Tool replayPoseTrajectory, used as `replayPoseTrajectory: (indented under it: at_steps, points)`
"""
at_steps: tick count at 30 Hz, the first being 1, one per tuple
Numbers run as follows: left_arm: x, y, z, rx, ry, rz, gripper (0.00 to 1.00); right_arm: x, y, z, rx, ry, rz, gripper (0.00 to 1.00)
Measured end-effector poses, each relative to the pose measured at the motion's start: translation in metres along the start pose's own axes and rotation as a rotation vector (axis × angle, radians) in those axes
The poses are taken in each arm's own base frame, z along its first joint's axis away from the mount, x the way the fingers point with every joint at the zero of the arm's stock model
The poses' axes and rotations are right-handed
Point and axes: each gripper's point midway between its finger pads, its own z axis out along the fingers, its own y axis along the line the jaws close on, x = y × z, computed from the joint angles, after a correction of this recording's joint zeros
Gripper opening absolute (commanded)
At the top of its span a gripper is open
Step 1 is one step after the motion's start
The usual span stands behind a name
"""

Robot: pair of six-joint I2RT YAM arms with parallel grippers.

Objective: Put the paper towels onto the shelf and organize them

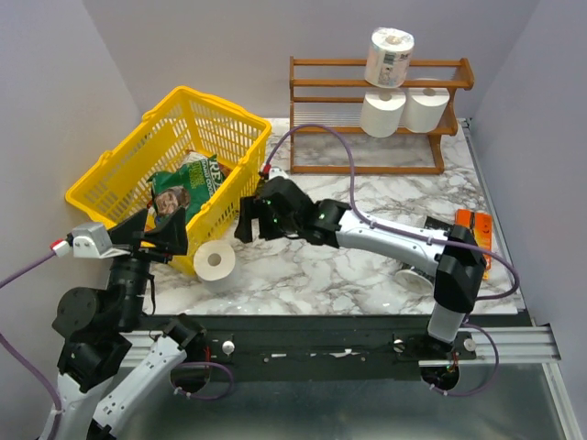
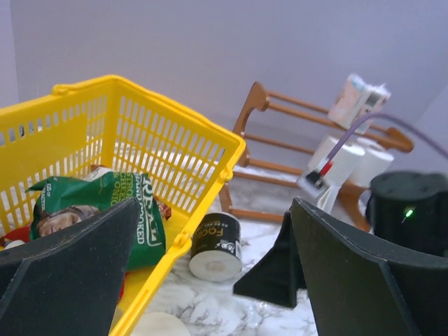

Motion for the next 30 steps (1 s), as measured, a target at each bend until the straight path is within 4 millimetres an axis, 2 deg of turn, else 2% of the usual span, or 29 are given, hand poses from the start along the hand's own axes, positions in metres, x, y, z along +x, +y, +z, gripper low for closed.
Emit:
replayPoseTrajectory:
  at_steps: [3,6,13,17,23,28,29,30]
  points:
    - [-0.009,0.001,-0.009,0.006,-0.022,-0.029,0.99,0.024,0.015,0.008,-0.013,0.027,0.051,0.94]
    - [-0.001,0.004,-0.011,-0.002,0.01,-0.031,0.99,0.042,0.027,0.019,-0.015,0.044,0.103,0.91]
    - [0.009,0.007,-0.015,-0.011,0.055,-0.022,0.99,0.07,0.021,0.05,0.045,0.072,0.176,0.89]
    - [0.009,0.009,-0.019,-0.011,0.053,-0.023,0.99,0.079,0.022,0.06,0.064,0.077,0.185,0.89]
    - [0.01,0.011,-0.021,-0.009,0.048,-0.025,0.99,0.082,0.04,0.072,0.047,0.072,0.184,0.86]
    - [0.013,0.011,-0.021,-0.012,0.055,-0.021,0.99,0.081,0.049,0.084,0.055,0.06,0.181,0.75]
    - [0.014,0.012,-0.021,-0.012,0.056,-0.021,0.99,0.081,0.046,0.085,0.067,0.059,0.179,0.67]
    - [0.014,0.012,-0.021,-0.012,0.056,-0.021,0.99,0.082,0.044,0.086,0.08,0.059,0.177,0.64]
